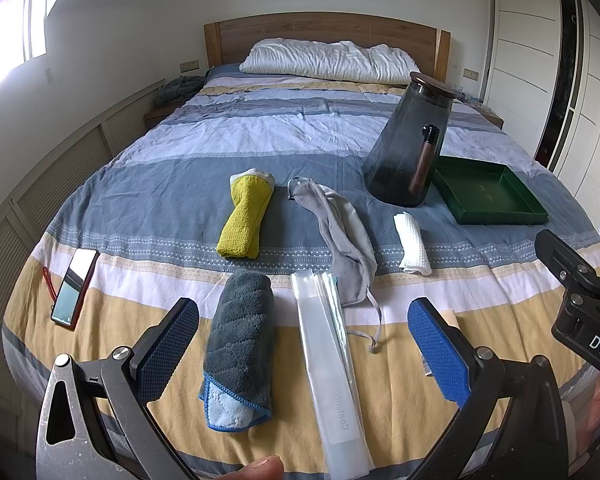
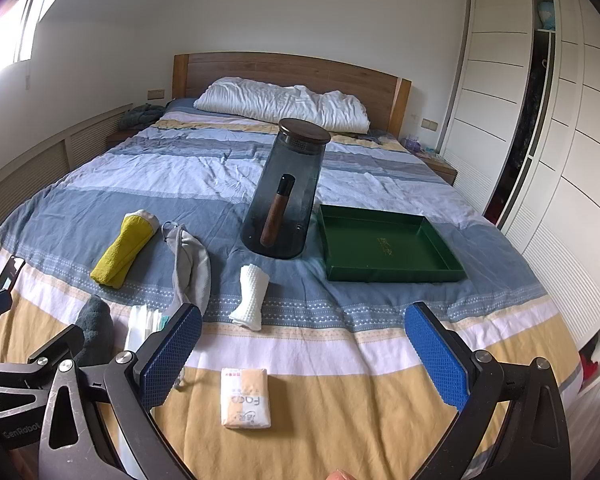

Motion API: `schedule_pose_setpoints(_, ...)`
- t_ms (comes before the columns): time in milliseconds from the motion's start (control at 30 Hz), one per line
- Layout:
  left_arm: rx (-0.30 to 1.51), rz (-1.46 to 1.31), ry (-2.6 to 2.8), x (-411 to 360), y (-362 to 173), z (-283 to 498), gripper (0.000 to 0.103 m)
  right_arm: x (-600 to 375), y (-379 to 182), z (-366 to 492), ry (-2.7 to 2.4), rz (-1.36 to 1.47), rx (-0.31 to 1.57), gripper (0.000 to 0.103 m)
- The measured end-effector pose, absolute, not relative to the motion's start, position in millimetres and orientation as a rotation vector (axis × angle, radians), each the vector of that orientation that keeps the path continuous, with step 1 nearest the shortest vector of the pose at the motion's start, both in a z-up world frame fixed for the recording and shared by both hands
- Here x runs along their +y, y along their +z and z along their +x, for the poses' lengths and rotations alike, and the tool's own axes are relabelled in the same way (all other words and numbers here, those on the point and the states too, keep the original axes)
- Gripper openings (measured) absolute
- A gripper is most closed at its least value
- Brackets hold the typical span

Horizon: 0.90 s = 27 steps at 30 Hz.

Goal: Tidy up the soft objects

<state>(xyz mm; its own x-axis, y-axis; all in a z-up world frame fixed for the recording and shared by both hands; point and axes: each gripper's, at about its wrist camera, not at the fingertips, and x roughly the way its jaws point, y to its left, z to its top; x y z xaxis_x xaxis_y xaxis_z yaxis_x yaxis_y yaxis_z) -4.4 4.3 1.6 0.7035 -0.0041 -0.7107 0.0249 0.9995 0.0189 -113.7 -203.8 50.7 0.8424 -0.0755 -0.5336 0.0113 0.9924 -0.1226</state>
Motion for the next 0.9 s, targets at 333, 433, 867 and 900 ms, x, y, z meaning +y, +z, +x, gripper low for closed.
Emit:
schedule_pose_setpoints(333, 0.790, 0.029, -0.014, 4.4, 1.8, -6.3, 0.102, -204.2, 51.4, -113.9, -0.046, -0.115, 0.567, 0.103)
schedule_pose_setpoints(433, 0.791, 0.030, -0.014, 4.4, 1.8, -6.2, 0.102, -204.4, 52.4, -114.3, -0.046, -0.116, 0.567, 0.103)
schedule_pose_setpoints(867, 0.791, 0.030, -0.013, 4.6, 1.9, -6.5, 0.102, -204.5, 51.1, -113.4, -0.046, -0.116, 0.566, 0.103)
schedule_pose_setpoints(900, 0.792, 0.031, -0.013, 4.1, 1.8, -6.0, 0.102, -204.7, 51.2, -113.2, -0.046, -0.116, 0.567, 0.103)
